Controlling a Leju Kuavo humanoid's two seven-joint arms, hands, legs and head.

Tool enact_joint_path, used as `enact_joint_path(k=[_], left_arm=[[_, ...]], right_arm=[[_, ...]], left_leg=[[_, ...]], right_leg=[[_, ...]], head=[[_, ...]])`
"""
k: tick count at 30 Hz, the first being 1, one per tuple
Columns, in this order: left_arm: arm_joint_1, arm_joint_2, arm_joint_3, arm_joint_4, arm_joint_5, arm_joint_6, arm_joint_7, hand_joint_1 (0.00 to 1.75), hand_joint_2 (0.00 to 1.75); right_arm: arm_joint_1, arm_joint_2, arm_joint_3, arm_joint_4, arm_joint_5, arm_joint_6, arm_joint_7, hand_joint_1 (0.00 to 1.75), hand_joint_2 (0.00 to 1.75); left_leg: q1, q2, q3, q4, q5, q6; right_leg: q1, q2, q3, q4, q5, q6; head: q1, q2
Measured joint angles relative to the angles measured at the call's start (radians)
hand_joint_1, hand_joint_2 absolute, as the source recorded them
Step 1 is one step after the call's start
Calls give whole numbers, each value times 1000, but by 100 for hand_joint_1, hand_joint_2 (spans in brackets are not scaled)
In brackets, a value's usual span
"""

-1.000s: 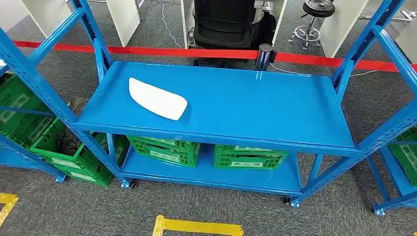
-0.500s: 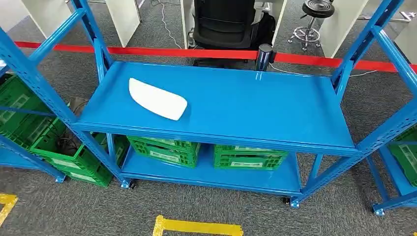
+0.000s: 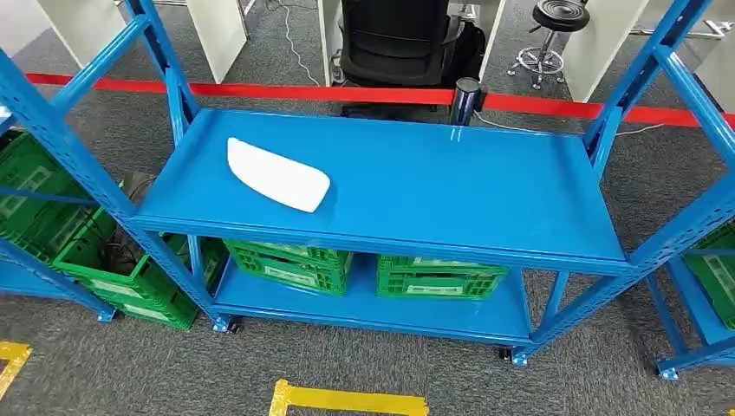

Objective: Take the parts from the cabinet and place them on the table.

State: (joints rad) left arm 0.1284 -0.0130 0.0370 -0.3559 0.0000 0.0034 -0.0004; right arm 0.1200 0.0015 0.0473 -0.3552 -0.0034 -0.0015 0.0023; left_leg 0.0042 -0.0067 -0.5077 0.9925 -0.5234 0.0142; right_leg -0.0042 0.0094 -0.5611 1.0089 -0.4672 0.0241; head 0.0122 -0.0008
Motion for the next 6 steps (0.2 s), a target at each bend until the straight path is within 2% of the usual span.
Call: enact_joint_path(k=[6], left_arm=[[1,2,0,-8,0,0,0,0,0]], right_arm=[[3,0,-3,-9,0,0,0,0,0]], left_leg=[[0,0,0,0,0,0]], right_leg=[[0,0,0,0,0,0]], head=[[0,0]])
